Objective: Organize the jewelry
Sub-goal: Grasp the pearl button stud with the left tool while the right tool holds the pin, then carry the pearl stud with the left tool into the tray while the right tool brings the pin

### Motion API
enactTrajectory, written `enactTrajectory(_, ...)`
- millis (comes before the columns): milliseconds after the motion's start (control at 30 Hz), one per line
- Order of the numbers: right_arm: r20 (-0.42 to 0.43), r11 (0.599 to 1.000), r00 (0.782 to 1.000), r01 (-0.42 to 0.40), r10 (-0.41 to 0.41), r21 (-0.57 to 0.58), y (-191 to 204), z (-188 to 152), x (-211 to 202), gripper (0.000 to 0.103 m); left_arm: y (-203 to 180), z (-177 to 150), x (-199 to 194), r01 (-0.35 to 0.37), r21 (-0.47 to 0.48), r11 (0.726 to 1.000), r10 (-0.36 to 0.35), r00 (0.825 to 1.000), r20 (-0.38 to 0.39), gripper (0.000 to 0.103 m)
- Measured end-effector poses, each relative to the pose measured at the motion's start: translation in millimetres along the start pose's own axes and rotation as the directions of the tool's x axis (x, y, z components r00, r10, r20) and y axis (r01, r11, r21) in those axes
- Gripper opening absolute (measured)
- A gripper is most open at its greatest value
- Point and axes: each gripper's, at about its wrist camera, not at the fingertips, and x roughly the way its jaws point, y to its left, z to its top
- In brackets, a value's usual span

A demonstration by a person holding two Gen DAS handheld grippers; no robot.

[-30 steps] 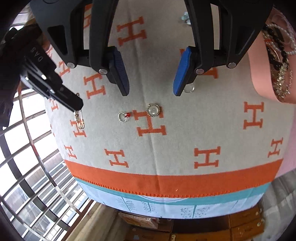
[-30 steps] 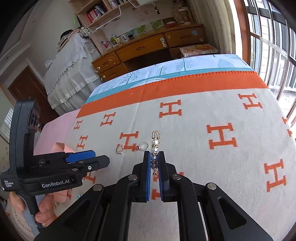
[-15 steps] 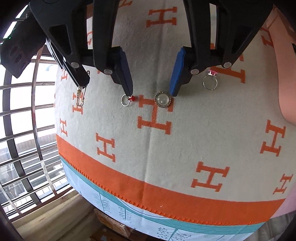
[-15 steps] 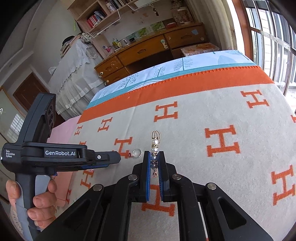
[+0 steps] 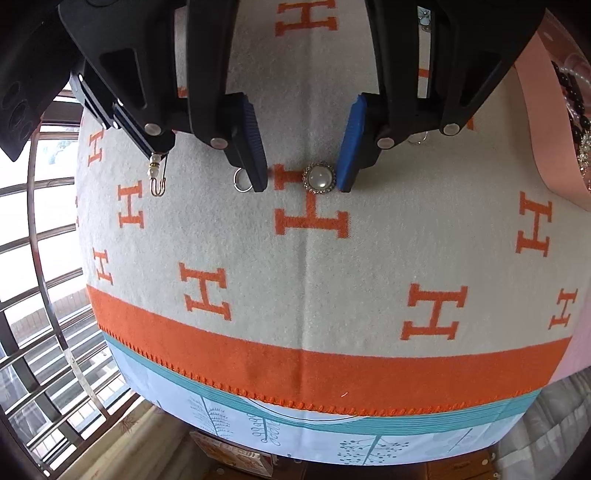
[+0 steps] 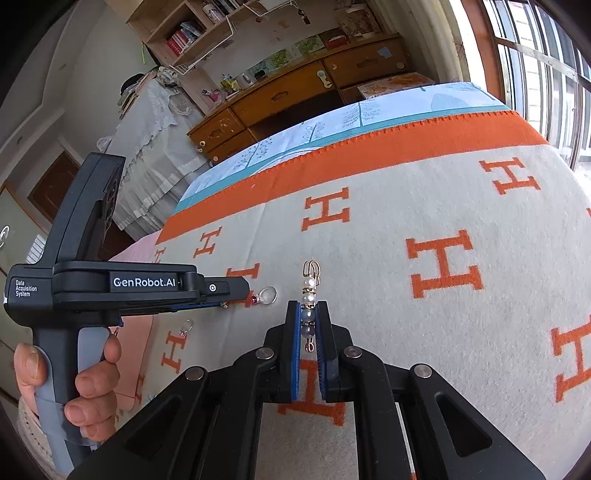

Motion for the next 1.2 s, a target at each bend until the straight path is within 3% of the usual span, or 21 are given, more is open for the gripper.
enactTrajectory(200,-0.019,1.0,1.0,-0.004,0.005,0.028,-7.9,1.3,6.8,0.007,-6.9,7.5,3.2,-0.048,0.027,0.998,0.047,0.999,0.015,0.019)
enactTrajectory(733,-0.029,0.999,1.0,0.004,-0.003,0.035,-10.0,1.2,10.9,0.007,-24.3,-0.8,3.9,-0.167,0.119,0.979,0.168,0.986,0.005,0.018)
enactTrajectory(1033,-0.024,1.0,1.0,-0.015,0.015,0.008,-5.7,-1.2,9.7,0.007,-18.8,-20.3,-5.4,-0.158,0.12,0.98,0.155,0.987,0.032,0.016)
enactTrajectory(1200,-0.032,0.999,0.999,-0.025,0.025,-0.025,5.2,-3.2,12.9,0.007,5.0,-42.6,-37.2,-0.136,0.124,0.983,0.128,0.989,0.067,0.016)
